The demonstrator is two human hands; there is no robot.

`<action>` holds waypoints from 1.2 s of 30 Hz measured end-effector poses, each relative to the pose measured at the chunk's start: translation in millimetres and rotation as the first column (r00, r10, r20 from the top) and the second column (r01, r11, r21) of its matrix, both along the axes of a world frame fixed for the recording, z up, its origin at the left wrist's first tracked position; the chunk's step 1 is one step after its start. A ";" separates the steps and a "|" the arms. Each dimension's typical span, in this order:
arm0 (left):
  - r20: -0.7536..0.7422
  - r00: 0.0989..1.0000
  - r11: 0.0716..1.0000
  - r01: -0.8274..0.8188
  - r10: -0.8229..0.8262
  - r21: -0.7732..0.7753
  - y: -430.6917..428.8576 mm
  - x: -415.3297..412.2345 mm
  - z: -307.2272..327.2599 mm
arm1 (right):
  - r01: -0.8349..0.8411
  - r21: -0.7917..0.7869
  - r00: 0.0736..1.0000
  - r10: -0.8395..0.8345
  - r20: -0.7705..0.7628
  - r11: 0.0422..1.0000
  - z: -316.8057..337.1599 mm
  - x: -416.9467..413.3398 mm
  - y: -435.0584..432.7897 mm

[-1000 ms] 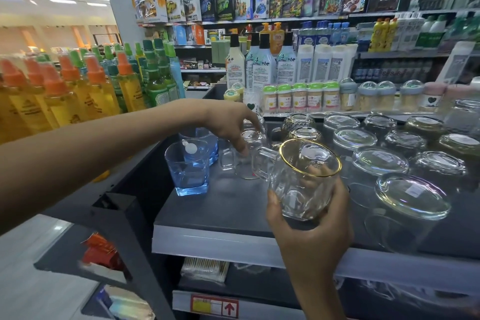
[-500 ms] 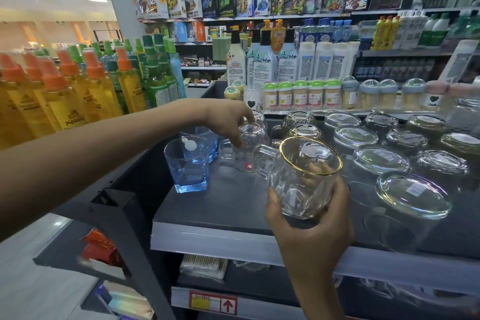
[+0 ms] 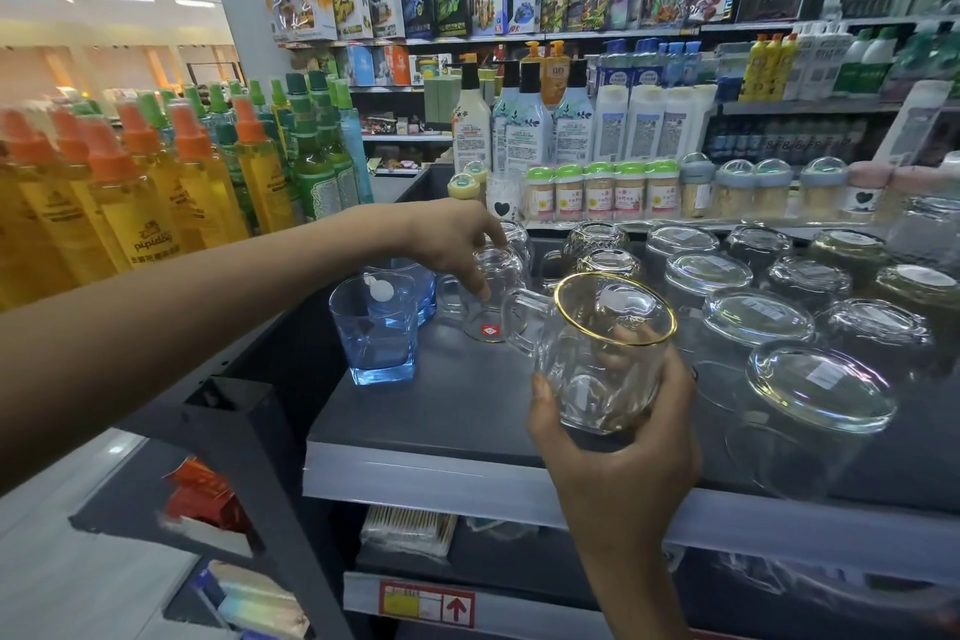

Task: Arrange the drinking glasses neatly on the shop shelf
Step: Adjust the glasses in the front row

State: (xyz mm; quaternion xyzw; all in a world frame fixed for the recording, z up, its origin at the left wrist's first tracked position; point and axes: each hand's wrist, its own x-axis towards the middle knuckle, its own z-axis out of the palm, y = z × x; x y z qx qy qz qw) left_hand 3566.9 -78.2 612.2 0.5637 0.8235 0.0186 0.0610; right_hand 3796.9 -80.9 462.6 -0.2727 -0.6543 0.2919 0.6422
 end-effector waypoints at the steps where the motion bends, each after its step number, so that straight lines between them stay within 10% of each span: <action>1: -0.001 1.000 1.000 0.000 0.000 0.006 -0.6 0.5 -0.5 | 0.001 -0.003 1.000 -0.001 -0.001 1.000 0.1 0.1 -0.3; 18: -0.008 0.999 0.998 0.047 -0.046 0.033 -15.2 6.3 16.3 | 0.027 -0.001 1.000 -0.027 -0.004 1.000 -2.2 0.8 1.8; 26: -0.048 0.999 0.895 0.031 -0.011 0.444 -95.0 33.9 26.0 | -0.012 0.016 0.999 0.012 0.030 1.000 -1.6 2.0 0.1; 36: 0.273 0.949 0.613 -0.123 -0.157 0.780 -193.7 78.5 -57.0 | -0.280 0.015 0.948 0.274 0.163 0.960 14.9 18.2 -4.8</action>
